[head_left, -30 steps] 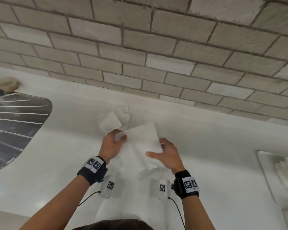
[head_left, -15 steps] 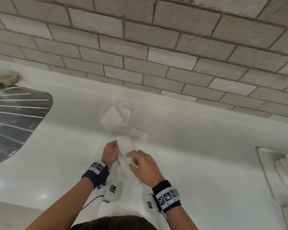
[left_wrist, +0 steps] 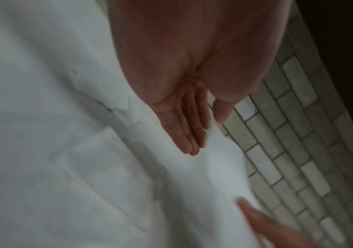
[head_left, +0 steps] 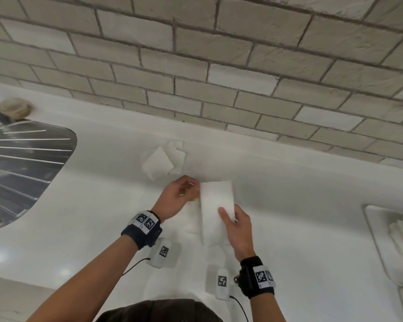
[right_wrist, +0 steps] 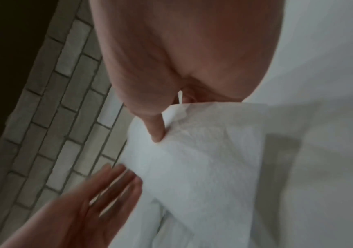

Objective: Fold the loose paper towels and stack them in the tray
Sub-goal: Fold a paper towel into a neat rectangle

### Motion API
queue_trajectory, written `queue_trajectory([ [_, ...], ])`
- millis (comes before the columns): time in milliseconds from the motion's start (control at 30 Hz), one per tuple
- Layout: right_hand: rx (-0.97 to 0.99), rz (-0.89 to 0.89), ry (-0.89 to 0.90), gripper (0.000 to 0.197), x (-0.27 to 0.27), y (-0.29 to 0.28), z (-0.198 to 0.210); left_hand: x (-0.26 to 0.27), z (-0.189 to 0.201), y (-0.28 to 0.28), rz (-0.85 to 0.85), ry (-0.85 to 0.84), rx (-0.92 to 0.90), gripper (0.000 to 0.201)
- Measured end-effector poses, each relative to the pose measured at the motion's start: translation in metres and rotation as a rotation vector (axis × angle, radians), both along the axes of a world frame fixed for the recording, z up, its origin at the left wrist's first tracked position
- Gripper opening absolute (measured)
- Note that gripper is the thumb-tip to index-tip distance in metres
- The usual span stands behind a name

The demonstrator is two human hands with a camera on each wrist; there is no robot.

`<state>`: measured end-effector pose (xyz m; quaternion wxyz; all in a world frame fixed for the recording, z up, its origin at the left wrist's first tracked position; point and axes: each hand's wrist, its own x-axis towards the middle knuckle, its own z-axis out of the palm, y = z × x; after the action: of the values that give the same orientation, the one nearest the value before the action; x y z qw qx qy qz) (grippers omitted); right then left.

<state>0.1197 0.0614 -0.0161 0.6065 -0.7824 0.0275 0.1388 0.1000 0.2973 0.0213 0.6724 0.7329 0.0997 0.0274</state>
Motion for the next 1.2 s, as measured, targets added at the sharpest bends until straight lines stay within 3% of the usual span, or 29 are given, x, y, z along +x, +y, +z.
queue_trajectory([
  [133,-0.241,-0.151,-0.058,0.025,0.014,-0.041,-0.015,-0.014,-0.021,0.025,-0.307,0.080,0.506,0.029],
  [233,-0.374,-0.127,-0.082,0.042,0.018,-0.059,-0.030,-0.031,-0.044,0.032,-0.481,0.140,0.821,0.049],
  [300,-0.515,-0.120,-0.154,0.050,0.016,-0.060,-0.035,-0.034,-0.055,0.033,-0.420,0.105,0.842,0.053],
  [400,-0.723,-0.151,-0.438,0.055,0.010,-0.048,-0.026,-0.030,-0.064,0.031,-0.328,0.044,0.871,0.046],
  [533,-0.537,0.173,-0.501,0.041,0.003,-0.006,-0.009,-0.023,-0.071,0.030,-0.326,-0.060,0.966,0.007],
  [600,-0.513,0.356,-0.479,0.045,0.003,0.013,-0.012,-0.020,-0.074,0.033,-0.350,-0.106,1.006,0.004],
  [767,-0.632,0.629,-0.441,0.073,0.009,0.052,-0.027,-0.015,-0.069,0.040,-0.394,-0.076,0.946,0.005],
  [833,-0.701,0.665,-0.509,0.056,0.014,0.064,-0.032,-0.015,-0.064,0.043,-0.394,-0.016,0.869,0.004],
  [933,-0.705,0.637,-0.583,0.010,0.023,0.076,-0.038,-0.017,-0.055,0.048,-0.345,0.012,0.719,0.008],
  [1100,-0.319,0.441,-0.458,0.008,0.037,0.073,-0.016,-0.026,-0.028,0.056,-0.206,0.042,0.619,0.070],
  [1200,-0.043,0.362,-0.308,0.011,0.042,0.068,0.016,-0.020,-0.023,0.055,-0.057,-0.042,0.482,0.055],
])
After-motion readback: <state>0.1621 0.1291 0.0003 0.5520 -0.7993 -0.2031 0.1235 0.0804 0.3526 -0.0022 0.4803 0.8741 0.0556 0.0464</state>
